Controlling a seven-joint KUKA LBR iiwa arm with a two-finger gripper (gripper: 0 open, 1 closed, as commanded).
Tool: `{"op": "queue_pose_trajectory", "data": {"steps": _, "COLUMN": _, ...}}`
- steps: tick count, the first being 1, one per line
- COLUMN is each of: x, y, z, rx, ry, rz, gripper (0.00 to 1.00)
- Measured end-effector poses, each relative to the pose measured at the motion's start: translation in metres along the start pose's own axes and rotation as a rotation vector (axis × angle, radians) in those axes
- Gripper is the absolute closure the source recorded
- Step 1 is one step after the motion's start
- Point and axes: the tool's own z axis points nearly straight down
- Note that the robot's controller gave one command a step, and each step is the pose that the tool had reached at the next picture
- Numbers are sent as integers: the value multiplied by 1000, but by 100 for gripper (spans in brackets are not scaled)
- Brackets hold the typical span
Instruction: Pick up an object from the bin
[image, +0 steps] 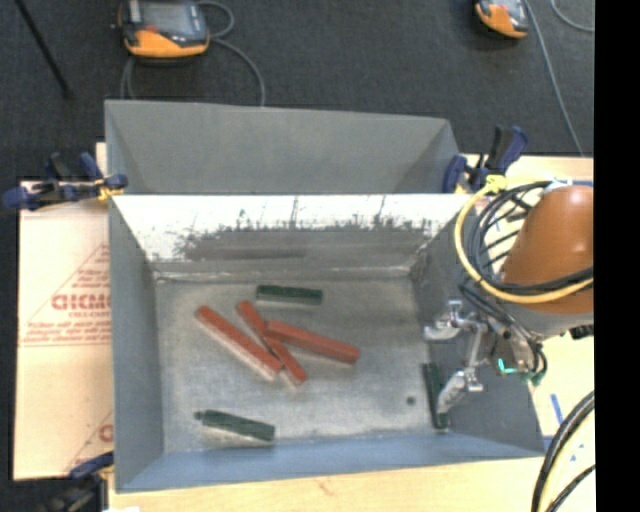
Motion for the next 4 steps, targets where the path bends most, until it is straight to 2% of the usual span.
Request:
{"op": "queue_pose_trajectory", "data": {"steps": 1, "x": -2, "y": 0, "z": -4, "rx": 2, "ry": -8, "rz": -3, "gripper": 0}}
{"op": "queue_pose_trajectory", "data": {"steps": 2, "x": -26, "y": 53, "z": 27, "rx": 1, "ry": -10, "rz": 20, "gripper": 0}}
{"op": "queue_pose_trajectory", "data": {"steps": 3, "x": -23, "y": 55, "z": 83, "rx": -2, "ry": -14, "rz": -39, "gripper": 0}}
{"op": "queue_pose_trajectory", "data": {"steps": 4, "x": -68, "y": 80, "z": 104, "rx": 4, "ry": -3, "rz": -59, "gripper": 100}}
